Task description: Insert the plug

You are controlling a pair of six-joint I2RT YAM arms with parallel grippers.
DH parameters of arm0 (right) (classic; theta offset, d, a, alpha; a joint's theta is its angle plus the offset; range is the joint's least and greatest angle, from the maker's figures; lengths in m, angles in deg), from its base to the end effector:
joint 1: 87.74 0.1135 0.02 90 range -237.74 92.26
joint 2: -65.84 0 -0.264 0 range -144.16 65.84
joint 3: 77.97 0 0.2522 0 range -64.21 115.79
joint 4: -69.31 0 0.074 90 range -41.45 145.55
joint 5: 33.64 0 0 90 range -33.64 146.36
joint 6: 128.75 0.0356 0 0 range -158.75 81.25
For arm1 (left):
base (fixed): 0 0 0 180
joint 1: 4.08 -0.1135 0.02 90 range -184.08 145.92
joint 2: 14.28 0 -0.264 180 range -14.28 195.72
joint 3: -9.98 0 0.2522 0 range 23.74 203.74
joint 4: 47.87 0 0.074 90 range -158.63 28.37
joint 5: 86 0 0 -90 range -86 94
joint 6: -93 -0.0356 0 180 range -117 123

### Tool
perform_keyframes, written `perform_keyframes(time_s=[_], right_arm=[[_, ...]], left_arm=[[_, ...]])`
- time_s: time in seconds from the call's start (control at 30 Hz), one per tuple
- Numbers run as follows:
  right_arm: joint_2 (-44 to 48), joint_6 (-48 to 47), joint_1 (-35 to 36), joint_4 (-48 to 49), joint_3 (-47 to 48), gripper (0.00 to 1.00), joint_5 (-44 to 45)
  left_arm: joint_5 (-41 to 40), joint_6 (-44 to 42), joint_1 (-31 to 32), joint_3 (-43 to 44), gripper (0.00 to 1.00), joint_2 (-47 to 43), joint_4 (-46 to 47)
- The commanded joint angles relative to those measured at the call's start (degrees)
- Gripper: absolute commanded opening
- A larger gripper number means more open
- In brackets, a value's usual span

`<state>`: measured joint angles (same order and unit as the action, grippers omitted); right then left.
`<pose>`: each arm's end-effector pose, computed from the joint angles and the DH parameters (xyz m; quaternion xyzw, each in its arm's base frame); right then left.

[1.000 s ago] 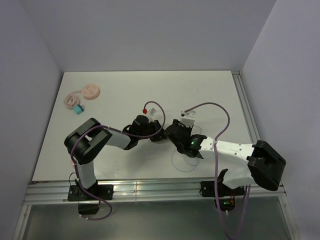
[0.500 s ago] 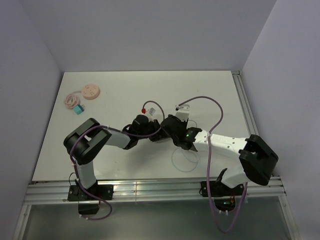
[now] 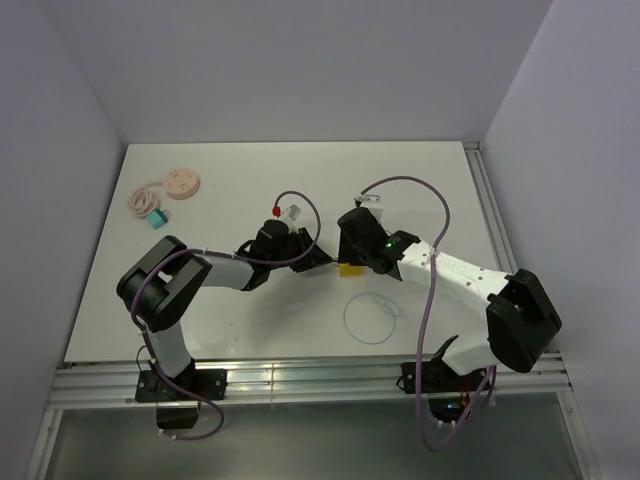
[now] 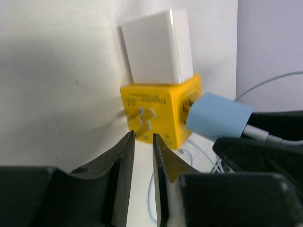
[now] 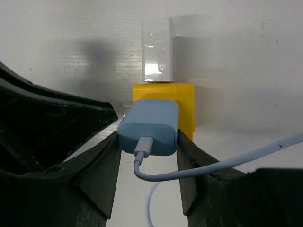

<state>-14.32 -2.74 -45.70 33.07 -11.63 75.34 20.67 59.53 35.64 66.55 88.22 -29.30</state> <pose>0.2223 0.1849 0.2308 0.0075 0.9287 0.0917 0.3593 0.2616 -0.2306 0.1404 -0.0490 0.8472 -0.4656 0.2511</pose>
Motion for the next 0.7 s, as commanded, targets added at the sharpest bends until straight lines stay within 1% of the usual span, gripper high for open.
perform_keyframes(time_s=[0.0, 0.13, 0.27, 0.4, 0.5, 0.57, 0.63, 0.67], right_arm=[[-1.93, -4.80, -1.96, -8.27, 2.70, 0.00, -5.27], [-3.51, -5.95, -3.90, -8.72, 3.67, 0.00, -6.68], [-6.41, -8.14, -5.56, -9.42, 5.95, 0.00, -9.92], [-10.36, -11.04, -7.15, -13.80, 11.30, 0.00, -11.77], [-12.91, -12.63, -7.50, -15.75, 13.51, 0.00, -11.78], [-12.48, -11.49, -7.41, -15.32, 11.16, 0.00, -11.43], [-9.77, -10.00, -7.15, -12.16, 7.38, 0.00, -10.99], [-8.62, -7.91, -6.80, -10.58, 3.10, 0.00, -10.46]], left_arm=[[1.09, -1.51, -0.70, 3.51, 0.27, 1.56, 0.62], [1.17, -0.99, -0.61, 4.30, 0.26, 3.14, 1.85], [0.82, -0.90, -0.70, 5.00, 0.27, 3.85, 2.03], [1.17, -0.55, -0.79, 5.27, 0.25, 4.73, 2.82], [1.53, 0.33, -0.70, 4.83, 0.25, 5.52, 4.31], [1.97, 0.77, -0.79, 4.66, 0.25, 5.78, 4.84], [2.23, 1.38, -0.70, 4.39, 0.25, 5.78, 5.80], [2.58, 1.39, -0.70, 4.48, 0.25, 5.78, 5.81]])
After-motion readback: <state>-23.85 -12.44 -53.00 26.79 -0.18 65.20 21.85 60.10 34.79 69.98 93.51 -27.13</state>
